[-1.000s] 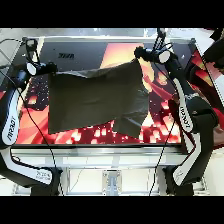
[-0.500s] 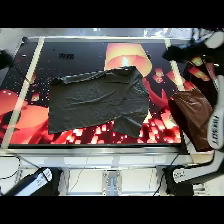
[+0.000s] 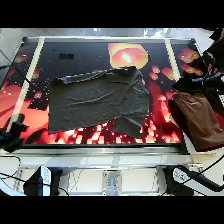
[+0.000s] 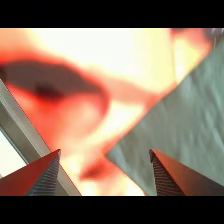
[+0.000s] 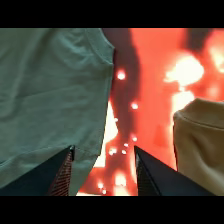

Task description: Fold the shirts.

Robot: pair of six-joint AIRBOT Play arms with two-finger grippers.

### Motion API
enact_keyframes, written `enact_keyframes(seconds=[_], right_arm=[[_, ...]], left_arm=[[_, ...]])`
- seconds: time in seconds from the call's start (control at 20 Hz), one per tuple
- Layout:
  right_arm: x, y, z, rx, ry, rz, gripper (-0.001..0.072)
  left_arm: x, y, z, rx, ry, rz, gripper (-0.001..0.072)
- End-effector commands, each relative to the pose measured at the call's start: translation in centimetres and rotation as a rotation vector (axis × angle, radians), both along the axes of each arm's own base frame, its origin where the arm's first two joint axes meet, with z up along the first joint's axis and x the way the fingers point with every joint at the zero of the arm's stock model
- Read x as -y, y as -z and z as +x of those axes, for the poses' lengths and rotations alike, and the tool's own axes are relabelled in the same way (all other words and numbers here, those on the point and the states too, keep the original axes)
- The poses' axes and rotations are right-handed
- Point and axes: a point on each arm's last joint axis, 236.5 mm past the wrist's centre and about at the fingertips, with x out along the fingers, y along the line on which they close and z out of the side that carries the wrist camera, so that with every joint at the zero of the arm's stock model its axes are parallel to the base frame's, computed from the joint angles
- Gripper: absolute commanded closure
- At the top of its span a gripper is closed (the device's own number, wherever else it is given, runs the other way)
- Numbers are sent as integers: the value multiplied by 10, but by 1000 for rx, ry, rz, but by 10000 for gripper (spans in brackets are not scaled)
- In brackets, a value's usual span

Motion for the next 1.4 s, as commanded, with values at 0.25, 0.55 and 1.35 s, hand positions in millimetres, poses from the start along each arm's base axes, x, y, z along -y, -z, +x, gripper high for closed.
enact_keyframes(seconds=[0.25, 0.55, 1.35], right_arm=[[-12, -5, 4, 65, -21, 47, 282], [-17, -8, 5, 75, -21, 76, 282], [-29, -16, 7, 88, -25, 141, 283]], left_arm=[[47, 50, 25, 39, 11, -418, 108], [39, 64, 30, 37, 11, -393, 170], [73, 58, 65, 62, 111, -445, 222]])
